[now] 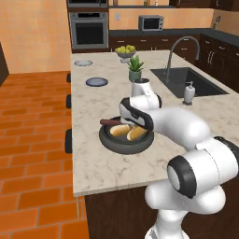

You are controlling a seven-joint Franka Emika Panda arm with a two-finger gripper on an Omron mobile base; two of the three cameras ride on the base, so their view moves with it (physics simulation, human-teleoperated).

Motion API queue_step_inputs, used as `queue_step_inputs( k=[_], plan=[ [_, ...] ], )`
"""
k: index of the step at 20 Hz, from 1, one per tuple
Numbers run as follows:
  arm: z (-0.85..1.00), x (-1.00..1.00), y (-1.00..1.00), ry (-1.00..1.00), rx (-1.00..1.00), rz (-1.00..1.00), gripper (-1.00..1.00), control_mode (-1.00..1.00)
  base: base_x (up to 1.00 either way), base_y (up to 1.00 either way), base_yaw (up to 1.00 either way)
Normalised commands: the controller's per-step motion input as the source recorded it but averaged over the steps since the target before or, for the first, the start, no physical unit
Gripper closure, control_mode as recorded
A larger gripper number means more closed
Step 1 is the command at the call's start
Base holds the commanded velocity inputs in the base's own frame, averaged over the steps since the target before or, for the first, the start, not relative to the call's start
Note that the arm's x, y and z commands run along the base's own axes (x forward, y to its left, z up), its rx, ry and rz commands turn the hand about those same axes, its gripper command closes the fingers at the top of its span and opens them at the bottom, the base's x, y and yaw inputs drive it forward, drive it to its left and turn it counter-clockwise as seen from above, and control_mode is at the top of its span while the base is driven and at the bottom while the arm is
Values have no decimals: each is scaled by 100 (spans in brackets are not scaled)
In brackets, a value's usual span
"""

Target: Place one bun and one sausage from the bowl on each plate.

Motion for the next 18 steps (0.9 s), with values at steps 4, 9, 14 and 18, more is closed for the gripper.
queue_step_inputs(
  k=[4,9,14,18],
  plan=[
    [-57,6,8,0,3,0,-100,-100,0,0,0],
    [-23,18,9,-2,4,0,-100,-100,0,0,0],
    [-10,23,2,-6,6,0,-100,-100,0,0,0],
    [-29,29,4,-4,4,0,-100,-100,0,0,0]
  ],
)
